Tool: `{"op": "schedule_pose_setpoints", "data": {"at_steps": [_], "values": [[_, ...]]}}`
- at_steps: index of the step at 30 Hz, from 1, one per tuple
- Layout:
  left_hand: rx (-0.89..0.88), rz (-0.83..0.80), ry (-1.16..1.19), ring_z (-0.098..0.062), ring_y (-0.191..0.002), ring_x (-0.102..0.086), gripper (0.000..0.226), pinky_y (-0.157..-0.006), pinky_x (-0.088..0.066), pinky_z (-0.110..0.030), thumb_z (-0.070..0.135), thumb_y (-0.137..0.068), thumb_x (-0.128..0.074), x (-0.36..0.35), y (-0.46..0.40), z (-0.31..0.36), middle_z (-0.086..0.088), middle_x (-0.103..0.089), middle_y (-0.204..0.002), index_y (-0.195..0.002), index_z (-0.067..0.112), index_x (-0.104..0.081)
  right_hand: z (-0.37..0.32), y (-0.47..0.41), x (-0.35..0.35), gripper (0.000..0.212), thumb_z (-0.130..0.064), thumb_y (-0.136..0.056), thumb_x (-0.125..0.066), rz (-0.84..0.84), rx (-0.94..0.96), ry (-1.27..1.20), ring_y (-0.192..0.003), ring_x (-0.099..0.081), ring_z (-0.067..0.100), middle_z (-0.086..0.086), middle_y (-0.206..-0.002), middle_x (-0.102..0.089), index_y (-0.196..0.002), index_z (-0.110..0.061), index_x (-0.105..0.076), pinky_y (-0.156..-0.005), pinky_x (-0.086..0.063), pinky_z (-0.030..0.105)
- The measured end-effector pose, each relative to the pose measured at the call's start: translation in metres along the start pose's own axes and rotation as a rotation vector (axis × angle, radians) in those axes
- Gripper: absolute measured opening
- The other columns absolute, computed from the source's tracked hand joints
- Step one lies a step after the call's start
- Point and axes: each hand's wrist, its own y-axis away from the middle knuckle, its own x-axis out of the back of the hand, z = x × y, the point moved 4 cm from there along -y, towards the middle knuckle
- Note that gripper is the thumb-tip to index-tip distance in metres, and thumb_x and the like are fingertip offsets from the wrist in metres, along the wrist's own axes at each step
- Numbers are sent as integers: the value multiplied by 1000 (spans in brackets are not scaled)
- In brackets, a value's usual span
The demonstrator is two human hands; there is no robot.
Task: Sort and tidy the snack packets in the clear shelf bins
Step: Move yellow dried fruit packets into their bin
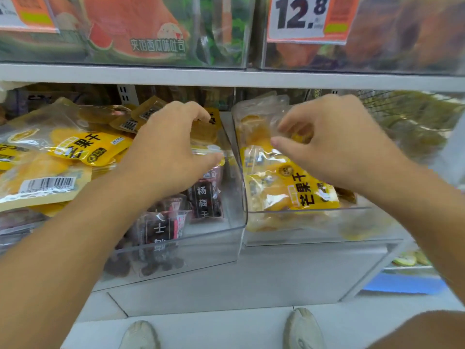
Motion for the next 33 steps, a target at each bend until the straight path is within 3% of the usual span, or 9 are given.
{"op": "schedule_pose_setpoints", "data": {"at_steps": [3,6,8,12,16,19,24,27,33], "values": [[-136,-10,221,-4,-111,-56,48,-96,-44,-25,55,-77,-73,-6,-1,36,15,-62,-117,-118,33,-62,67,2,16,47,-57,-76,-74,-69,-190,-3,-101,-68,16,-5,-104,-73,-110,-25,-73,-95,-54,38],[-263,-149,132,-7,-119,-53,71,-100,-41,-24,64,-69,-73,-36,-8,64,13,-58,-127,-130,30,-58,92,13,-5,94,-76,-55,-70,-354,-167,-50,-116,-60,10,-9,-130,-64,-133,-25,-60,-101,-46,29],[-334,-232,5,-13,-127,-49,86,-107,-40,-32,64,-67,-79,-59,-12,72,8,-54,-135,-138,25,-53,96,16,-23,103,-75,-55,-76,-491,-69,42,-121,-55,14,-9,-135,-59,-140,-24,-51,-101,-46,32],[-408,-261,-159,-15,-135,-43,107,-114,-35,-38,70,-59,-81,-80,-18,83,7,-48,-146,-148,25,-42,97,1,-41,86,-58,-54,-90,-612,-11,35,-100,-58,13,-8,-118,-58,-125,-24,-55,-78,-50,23],[-407,-327,-300,-10,-143,-31,122,-120,-25,-38,78,-57,-76,-91,-28,92,14,-35,-155,-156,32,-21,88,-15,-71,105,-61,-36,-91,-628,131,202,-108,-53,20,-6,-122,-50,-128,-29,-50,-91,-52,41],[-335,-383,-257,-11,-137,-41,122,-112,-38,-36,80,-52,-77,-92,-32,89,16,-42,-150,-153,35,-25,89,-17,-74,81,-55,-37,-93,-641,131,102,-101,-60,19,-7,-111,-59,-107,-30,-61,-84,-55,43],[-270,-383,-36,0,-95,-57,97,-83,-52,-30,97,-36,-59,-68,-34,72,23,-59,-100,-116,42,-59,105,0,-51,50,-50,-49,-88,-534,135,-17,-89,-65,12,-15,-102,-68,-91,-35,-66,-72,-57,42],[-219,-394,91,0,-78,-60,62,-66,-50,-25,86,-45,-70,-58,-25,68,19,-62,-77,-82,37,-62,110,12,-44,40,-45,-62,-83,-535,178,22,-93,-64,11,-16,-105,-66,-96,-36,-65,-75,-56,43],[-325,-457,-160,-18,-94,-57,42,-72,-42,-36,65,-91,-52,-72,-1,93,13,-47,-97,-90,30,-29,104,17,-23,60,-32,-84,-76,-786,229,-131,-125,-48,-3,-25,-135,-52,-137,-39,-48,-105,-42,26]]}}
